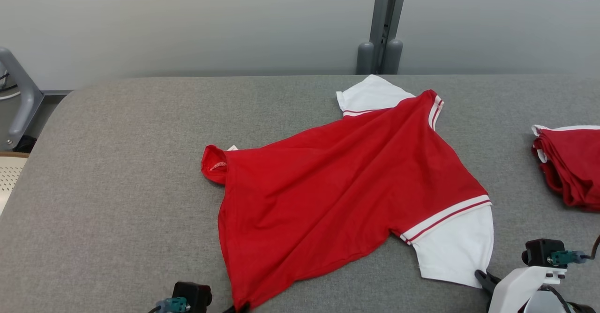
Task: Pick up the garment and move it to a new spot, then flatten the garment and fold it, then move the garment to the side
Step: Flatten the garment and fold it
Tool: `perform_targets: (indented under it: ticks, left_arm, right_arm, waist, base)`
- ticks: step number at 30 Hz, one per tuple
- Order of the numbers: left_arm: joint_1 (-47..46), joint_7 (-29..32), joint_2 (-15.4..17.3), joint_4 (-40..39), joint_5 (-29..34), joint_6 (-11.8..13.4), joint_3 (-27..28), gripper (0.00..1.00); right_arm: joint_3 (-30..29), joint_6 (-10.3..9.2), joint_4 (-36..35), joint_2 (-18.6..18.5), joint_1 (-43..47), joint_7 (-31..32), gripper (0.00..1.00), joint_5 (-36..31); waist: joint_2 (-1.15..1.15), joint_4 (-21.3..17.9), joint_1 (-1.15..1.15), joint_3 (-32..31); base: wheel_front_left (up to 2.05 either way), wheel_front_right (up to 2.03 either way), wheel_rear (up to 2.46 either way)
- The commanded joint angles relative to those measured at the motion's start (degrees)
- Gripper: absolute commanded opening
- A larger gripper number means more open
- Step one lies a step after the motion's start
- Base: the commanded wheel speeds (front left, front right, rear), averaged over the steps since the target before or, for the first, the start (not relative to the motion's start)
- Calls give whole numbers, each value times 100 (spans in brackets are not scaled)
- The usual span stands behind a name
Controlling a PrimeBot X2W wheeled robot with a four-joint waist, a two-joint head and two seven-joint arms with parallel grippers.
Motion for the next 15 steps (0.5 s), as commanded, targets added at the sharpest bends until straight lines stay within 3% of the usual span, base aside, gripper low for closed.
perform_targets:
  ticks: [1, 15]
  left_arm:
    - [-83, -38, 45, 27, -14, -25, -10, 0]
    - [94, -179, 263, -609, -164, 70, 143, 0]
  right_arm:
    - [39, 1, 77, -13, 30, -30, 0, 44]
    - [-164, 2, -435, -208, 114, -628, 0, 319]
  waist:
    - [0, 2, 0, -10]
    - [0, 7, 0, -205]
  base:
    - [0, 0, 0]
    - [0, 0, 0]
